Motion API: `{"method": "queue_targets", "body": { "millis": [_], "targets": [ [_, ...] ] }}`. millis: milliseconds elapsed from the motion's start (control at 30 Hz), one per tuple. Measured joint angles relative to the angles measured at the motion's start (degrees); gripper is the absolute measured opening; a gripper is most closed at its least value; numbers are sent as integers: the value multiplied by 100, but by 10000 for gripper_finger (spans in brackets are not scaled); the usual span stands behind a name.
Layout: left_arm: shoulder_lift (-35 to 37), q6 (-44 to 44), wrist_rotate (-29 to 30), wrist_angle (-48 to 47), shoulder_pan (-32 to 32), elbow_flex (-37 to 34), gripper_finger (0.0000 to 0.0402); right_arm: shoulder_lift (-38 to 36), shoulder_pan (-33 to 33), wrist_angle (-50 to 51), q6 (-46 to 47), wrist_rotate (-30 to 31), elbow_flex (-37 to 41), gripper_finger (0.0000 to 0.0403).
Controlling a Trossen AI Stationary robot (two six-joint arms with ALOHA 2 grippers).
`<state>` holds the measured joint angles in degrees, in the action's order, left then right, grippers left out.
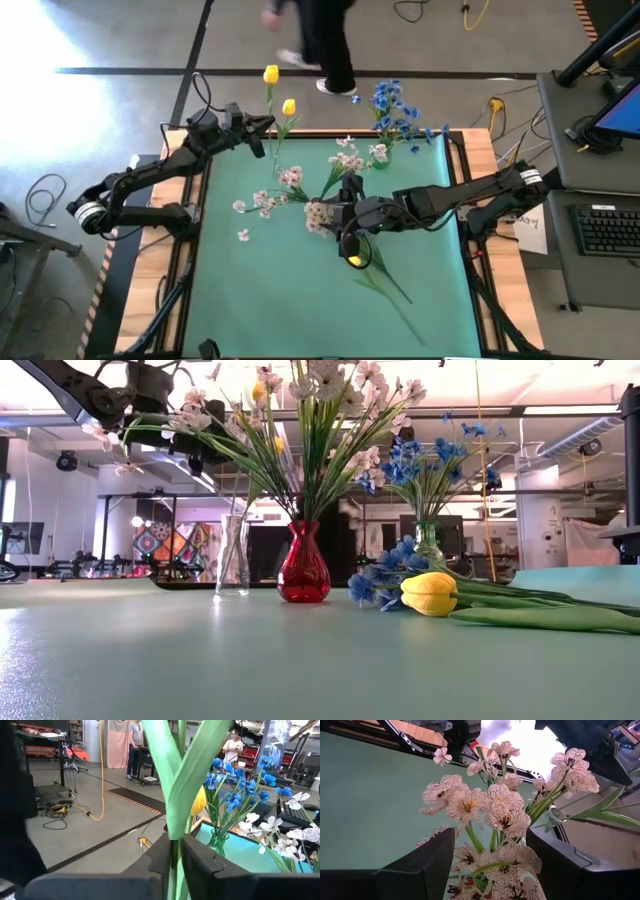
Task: Sort flowers into vase by color
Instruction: Put the yellow tulip into the transparent vase
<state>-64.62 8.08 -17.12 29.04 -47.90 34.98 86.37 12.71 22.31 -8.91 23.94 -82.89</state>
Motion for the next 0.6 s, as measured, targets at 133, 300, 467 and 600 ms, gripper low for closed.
{"method": "queue_targets", "body": {
  "millis": [133,300,467,600],
  "targets": [
    [37,0,0,-53,0,0,69,0,0,41,38,1,0,240],
    [122,-2,-2,-204,0,0,115,0,0,151,121,1,0,240],
    [263,-2,-2,-445,2,0,145,0,0,155,145,1,0,240],
    [504,-4,-2,-784,2,0,157,0,0,176,143,1,0,240]
  ]
}}
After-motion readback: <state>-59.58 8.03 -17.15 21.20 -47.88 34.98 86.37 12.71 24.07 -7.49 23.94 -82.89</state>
